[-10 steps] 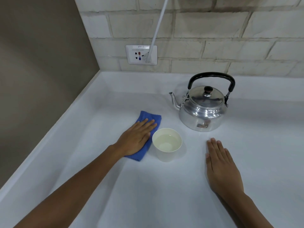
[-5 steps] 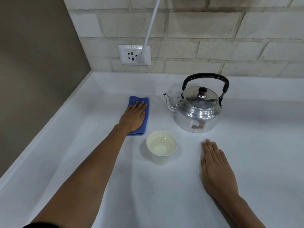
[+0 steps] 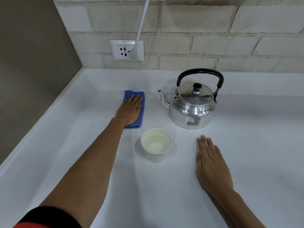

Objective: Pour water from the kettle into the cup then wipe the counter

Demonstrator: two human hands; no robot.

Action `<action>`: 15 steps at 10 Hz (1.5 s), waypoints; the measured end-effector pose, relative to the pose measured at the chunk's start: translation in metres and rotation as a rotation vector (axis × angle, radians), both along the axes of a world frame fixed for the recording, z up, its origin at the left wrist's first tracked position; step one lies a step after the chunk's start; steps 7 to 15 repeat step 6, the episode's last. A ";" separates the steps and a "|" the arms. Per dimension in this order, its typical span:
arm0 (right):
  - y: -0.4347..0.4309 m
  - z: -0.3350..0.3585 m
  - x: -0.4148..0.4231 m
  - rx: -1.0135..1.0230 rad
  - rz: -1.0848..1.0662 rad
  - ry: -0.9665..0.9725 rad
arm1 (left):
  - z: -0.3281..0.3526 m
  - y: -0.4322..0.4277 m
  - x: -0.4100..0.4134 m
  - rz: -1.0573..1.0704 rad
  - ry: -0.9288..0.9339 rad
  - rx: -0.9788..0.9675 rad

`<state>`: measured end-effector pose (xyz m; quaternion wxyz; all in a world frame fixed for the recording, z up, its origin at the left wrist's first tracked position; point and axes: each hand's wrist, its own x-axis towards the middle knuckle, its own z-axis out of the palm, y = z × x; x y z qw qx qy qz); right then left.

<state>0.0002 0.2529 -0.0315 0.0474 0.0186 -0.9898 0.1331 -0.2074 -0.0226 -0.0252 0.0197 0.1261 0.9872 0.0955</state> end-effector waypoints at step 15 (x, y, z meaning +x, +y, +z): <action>0.003 0.001 0.001 -0.145 -0.012 0.010 | 0.030 0.009 0.005 -0.010 0.074 0.120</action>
